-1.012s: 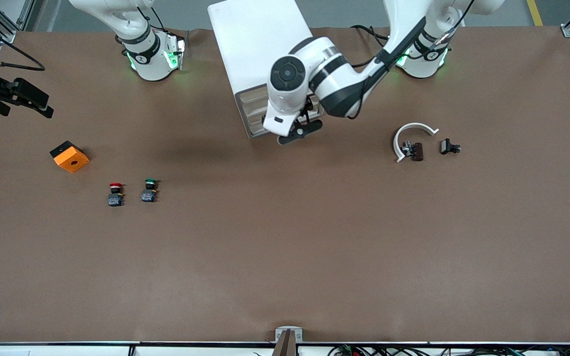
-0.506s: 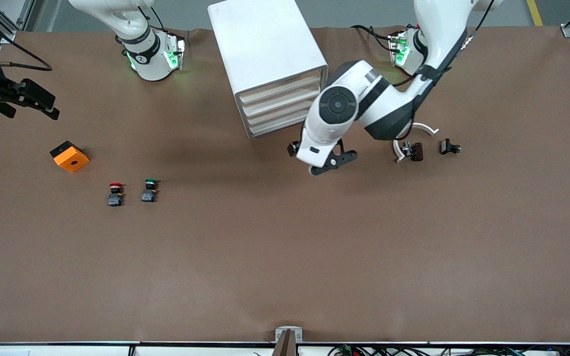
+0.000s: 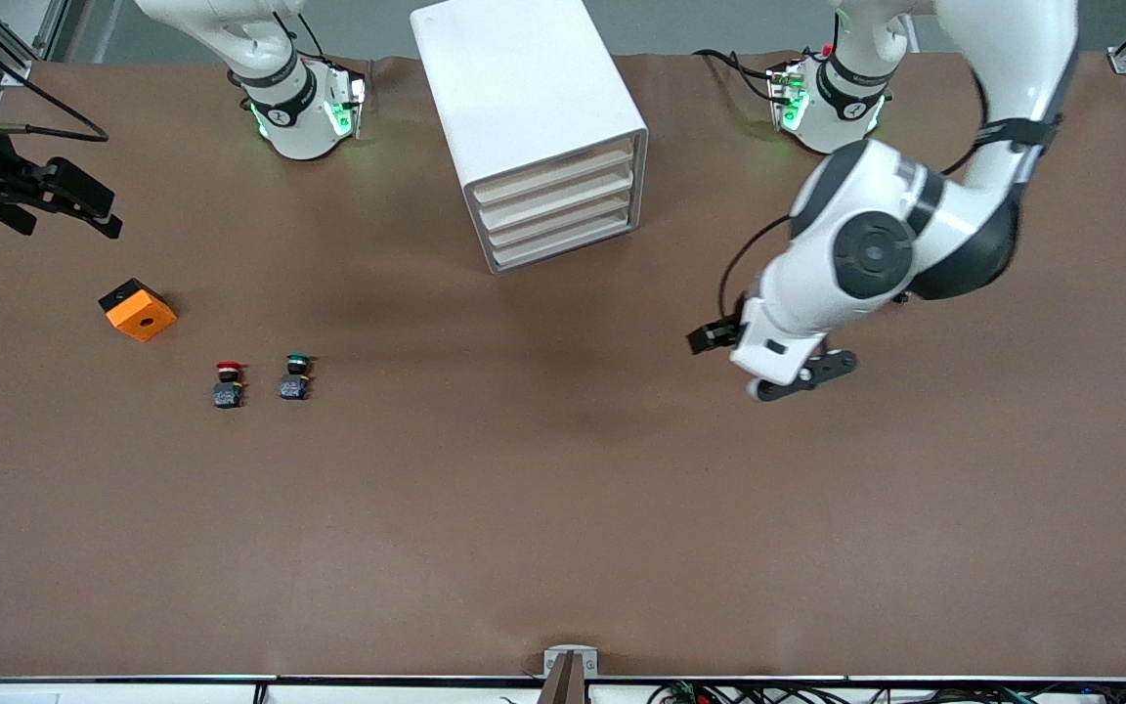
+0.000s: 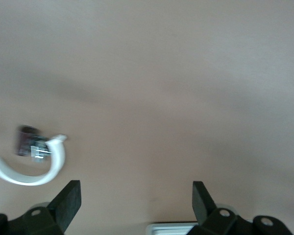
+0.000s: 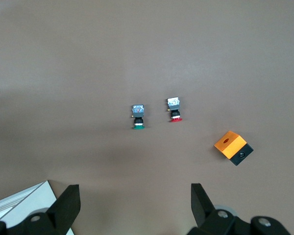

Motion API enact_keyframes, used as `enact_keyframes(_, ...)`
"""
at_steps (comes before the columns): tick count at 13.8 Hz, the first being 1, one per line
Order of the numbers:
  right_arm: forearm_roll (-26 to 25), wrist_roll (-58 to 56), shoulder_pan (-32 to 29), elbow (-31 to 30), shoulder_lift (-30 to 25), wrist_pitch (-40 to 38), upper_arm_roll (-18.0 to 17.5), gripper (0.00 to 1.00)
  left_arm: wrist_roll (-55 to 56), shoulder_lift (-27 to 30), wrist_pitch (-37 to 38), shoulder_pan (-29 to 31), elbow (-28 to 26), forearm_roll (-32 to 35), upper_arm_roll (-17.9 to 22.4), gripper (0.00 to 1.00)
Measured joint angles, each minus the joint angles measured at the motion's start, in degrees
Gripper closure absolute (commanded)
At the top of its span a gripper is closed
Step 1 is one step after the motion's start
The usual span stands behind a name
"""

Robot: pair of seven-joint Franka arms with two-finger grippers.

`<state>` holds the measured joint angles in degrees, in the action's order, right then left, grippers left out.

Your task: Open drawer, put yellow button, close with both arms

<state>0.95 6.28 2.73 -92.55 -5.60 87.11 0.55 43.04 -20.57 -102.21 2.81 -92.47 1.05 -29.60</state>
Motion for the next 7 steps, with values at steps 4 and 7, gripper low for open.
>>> enact_keyframes(4,0.0,0.01,0.0,-0.41,0.0,0.63,0.03,0.0,-15.35,5.11,5.87,9.33,0.23,0.02,0.01,0.0)
enact_keyframes(7,0.0,0.01,0.0,-0.45,0.0,0.74,0.02,0.0,-25.74,9.85,9.36,15.5,0.12,0.02,-0.01,0.0)
